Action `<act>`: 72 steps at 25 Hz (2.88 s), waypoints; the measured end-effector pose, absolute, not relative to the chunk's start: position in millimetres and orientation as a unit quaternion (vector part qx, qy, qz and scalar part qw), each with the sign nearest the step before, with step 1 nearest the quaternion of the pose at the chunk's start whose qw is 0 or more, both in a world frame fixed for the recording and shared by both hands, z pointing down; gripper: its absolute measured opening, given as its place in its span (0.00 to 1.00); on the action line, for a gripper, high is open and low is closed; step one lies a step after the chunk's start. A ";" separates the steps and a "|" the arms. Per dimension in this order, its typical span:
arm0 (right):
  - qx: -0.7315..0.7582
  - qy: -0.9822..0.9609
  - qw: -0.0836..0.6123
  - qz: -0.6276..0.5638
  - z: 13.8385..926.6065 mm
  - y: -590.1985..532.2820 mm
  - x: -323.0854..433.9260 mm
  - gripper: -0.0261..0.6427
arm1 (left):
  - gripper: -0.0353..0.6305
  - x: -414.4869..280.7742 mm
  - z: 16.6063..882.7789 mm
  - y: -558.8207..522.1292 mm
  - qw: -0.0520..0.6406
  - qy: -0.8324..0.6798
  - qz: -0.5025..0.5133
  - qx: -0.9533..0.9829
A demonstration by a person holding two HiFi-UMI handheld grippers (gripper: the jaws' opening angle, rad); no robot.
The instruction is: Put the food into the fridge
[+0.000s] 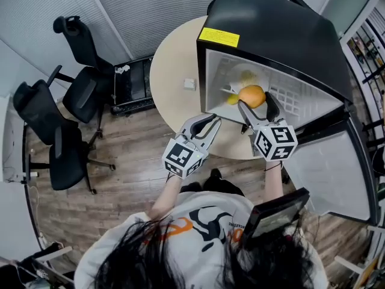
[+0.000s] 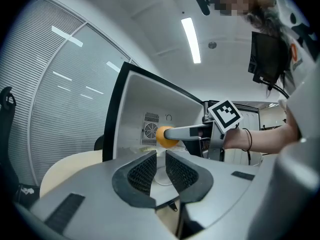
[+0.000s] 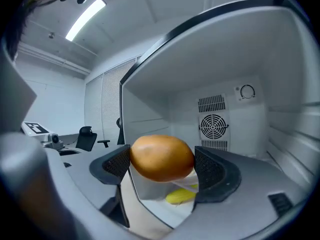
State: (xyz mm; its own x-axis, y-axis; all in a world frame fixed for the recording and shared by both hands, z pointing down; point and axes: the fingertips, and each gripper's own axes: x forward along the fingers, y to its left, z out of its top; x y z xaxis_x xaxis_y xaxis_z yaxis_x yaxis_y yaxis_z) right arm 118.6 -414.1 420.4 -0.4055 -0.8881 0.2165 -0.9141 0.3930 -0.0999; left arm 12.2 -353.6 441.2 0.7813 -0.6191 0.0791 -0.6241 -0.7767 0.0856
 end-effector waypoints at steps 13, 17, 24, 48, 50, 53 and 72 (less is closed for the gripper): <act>0.485 -0.864 0.123 0.050 410.0 -508.3 89.7 0.63 | 0.13 10.1 436.3 -384.1 0.042 -0.367 0.026 0.929; 0.477 -0.865 0.143 0.055 421.1 -526.3 88.4 0.63 | 0.13 7.9 436.7 -388.0 0.039 -0.374 0.027 0.926; 0.463 -0.866 0.179 0.057 441.8 -542.2 78.6 0.63 | 0.13 1.5 438.4 -390.1 0.039 -0.383 0.032 0.922; 0.494 -0.849 0.184 0.036 431.3 -536.1 76.9 0.63 | 0.13 -23.1 442.3 -383.6 0.039 -0.394 0.040 0.917; 0.497 -0.848 0.181 0.033 428.5 -532.0 76.6 0.63 | 0.13 -24.8 441.7 -382.7 0.038 -0.393 0.040 0.918; 0.501 -0.848 0.168 0.032 422.1 -522.3 76.0 0.63 | 0.13 -26.2 440.4 -380.7 0.037 -0.390 0.039 0.919; 0.524 -0.845 0.066 0.090 419.6 -378.3 33.9 0.62 | 0.13 -46.4 440.3 -316.1 0.047 -0.332 0.039 0.941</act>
